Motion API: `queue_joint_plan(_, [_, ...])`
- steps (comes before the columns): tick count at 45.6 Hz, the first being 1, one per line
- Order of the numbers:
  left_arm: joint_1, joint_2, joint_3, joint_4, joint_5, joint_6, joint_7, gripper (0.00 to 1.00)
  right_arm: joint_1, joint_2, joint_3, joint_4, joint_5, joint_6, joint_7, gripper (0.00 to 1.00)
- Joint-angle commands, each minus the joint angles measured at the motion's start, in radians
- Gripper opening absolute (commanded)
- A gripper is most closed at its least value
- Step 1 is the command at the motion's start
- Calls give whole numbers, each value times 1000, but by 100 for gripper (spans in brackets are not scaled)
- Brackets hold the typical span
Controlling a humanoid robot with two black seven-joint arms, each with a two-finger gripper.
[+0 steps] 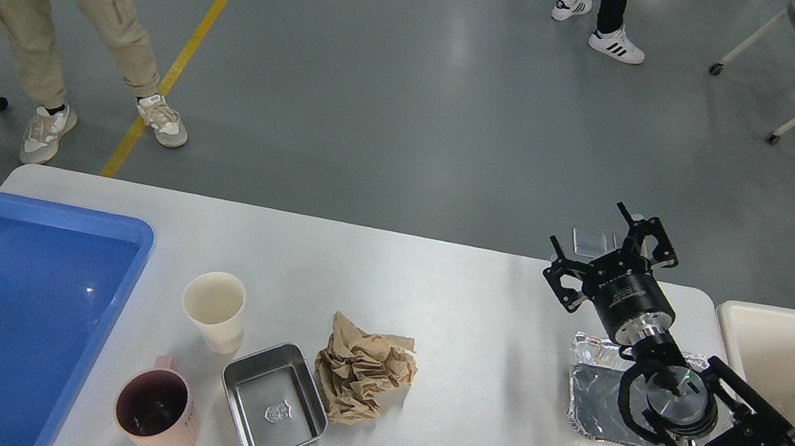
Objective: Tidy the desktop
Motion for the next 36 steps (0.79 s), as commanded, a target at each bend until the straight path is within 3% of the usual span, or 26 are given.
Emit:
queue_joint_plan(1, [-52,-20,83,-79,186,-7,-71,97,2,3,0,2,-1,-1,0,100])
queue_joint_plan(5, [-99,-26,195,-114,240,-7,-106,97,4,3,-2,2,-1,-1,0,100])
queue_joint_plan(16, [-254,-63,513,-186,305,-7,-108,97,4,1,-7,4,-1,-1,0,100])
queue_joint_plan(27, [-400,-197,787,-232,369,-12,-109,97,5,3,-19,4,-1,-1,2,100])
queue_joint_plan(36, [-454,-296,910,-235,383,-18,-89,97,5,-3,-20,11,-1,1,2,100])
